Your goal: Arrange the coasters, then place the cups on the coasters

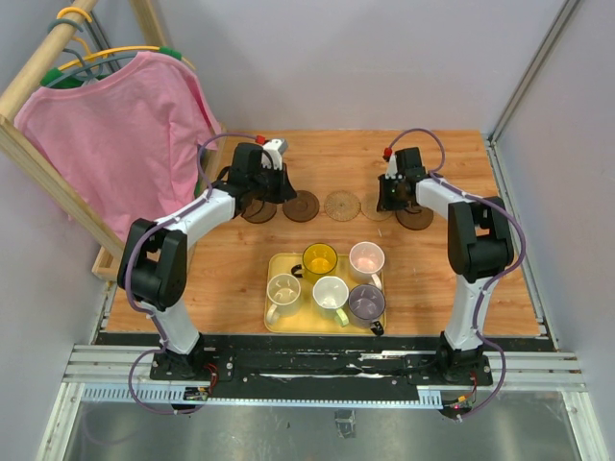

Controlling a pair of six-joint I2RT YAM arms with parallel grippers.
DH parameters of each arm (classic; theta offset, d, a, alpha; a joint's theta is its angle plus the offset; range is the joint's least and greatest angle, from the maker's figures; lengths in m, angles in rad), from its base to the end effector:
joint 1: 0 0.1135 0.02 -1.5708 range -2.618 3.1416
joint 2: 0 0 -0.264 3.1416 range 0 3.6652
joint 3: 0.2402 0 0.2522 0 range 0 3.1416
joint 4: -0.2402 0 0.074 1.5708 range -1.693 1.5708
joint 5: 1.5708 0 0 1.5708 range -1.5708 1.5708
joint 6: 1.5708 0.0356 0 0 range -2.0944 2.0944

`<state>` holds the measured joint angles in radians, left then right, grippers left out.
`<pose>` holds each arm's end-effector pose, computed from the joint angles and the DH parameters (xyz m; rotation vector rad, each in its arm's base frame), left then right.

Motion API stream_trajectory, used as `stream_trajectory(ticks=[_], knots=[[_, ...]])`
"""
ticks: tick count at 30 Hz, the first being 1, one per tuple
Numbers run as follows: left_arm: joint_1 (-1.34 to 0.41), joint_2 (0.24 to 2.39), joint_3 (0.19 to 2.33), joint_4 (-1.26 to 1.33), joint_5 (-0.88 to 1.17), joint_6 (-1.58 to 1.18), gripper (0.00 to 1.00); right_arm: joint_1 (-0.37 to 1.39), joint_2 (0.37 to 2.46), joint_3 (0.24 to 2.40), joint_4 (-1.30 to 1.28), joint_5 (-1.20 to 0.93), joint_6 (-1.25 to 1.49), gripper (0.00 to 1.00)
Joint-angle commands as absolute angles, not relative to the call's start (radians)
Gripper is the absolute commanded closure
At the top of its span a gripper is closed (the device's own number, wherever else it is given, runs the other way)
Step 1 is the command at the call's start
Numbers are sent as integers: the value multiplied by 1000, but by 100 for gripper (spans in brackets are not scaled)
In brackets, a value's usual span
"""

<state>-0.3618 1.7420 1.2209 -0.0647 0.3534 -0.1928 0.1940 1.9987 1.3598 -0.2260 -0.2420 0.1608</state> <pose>0.3667 -0.1520 0.2443 0.3938 2.1635 -0.6975 0.4226 0.0917 0.1732 -0.1504 2.4488 0.4527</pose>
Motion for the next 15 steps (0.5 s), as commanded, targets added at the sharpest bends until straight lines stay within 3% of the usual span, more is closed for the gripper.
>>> stream_trajectory(ticks=[1, 15], knots=[[-367, 1760, 1222, -36, 367, -203, 100, 172, 2019, 1361, -233, -223, 165, 87], [-367, 1777, 1218, -38, 376, -204, 99, 132, 1987, 1334, -254, -160, 182, 87]])
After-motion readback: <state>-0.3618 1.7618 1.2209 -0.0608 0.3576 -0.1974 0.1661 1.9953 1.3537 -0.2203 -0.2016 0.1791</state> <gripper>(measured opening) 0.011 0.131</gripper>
